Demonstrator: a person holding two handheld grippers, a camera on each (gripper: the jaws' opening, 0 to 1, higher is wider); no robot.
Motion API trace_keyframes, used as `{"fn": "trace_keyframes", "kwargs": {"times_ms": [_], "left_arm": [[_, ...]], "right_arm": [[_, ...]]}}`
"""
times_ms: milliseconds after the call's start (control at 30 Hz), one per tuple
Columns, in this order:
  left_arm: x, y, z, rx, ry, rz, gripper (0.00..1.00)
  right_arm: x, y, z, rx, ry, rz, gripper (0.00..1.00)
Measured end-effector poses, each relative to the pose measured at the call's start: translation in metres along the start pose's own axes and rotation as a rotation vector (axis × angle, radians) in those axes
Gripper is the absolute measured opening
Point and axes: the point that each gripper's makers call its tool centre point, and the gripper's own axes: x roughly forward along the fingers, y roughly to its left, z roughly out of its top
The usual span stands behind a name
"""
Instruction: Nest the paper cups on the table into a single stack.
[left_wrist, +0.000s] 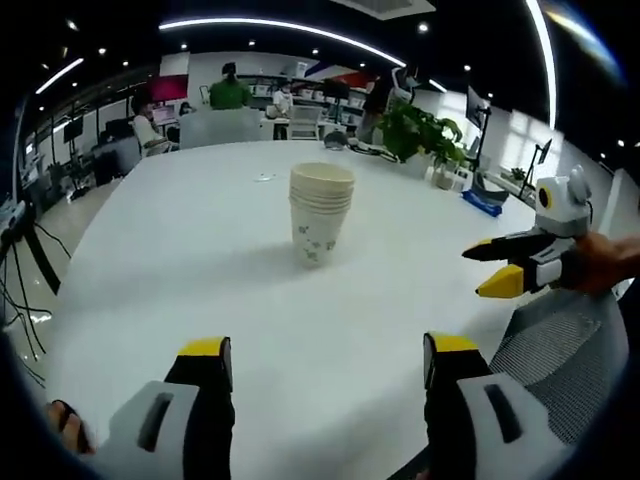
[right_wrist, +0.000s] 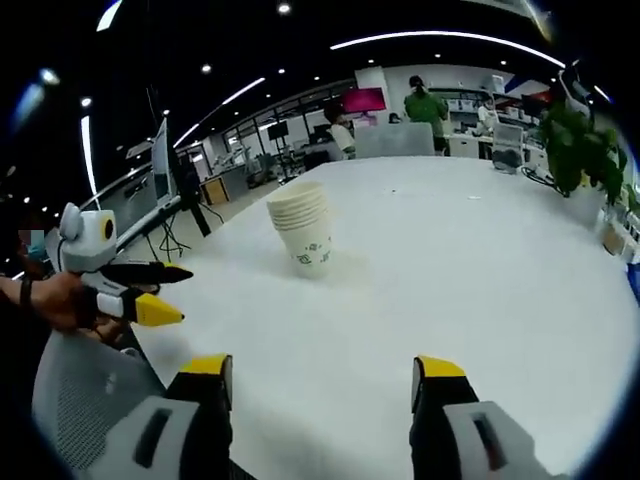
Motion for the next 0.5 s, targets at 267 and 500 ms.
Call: {"fn": "trace_keyframes", "kwargs": {"times_ms": [267, 500], "left_arm": [[0.0009, -0.002, -0.0001, 0.005, -0.003, -0.007, 0.76], [0.0, 0.0005, 0.0022, -0.003, -0.014, 0.001, 0.77]], "right_arm": [[0.0034, 0.0039, -0.0024, -0.016, 0.015, 0.012, 0.74], [0.0023, 0.0027, -0.0015, -0.014, 0.007, 0.01, 0.75]]}}
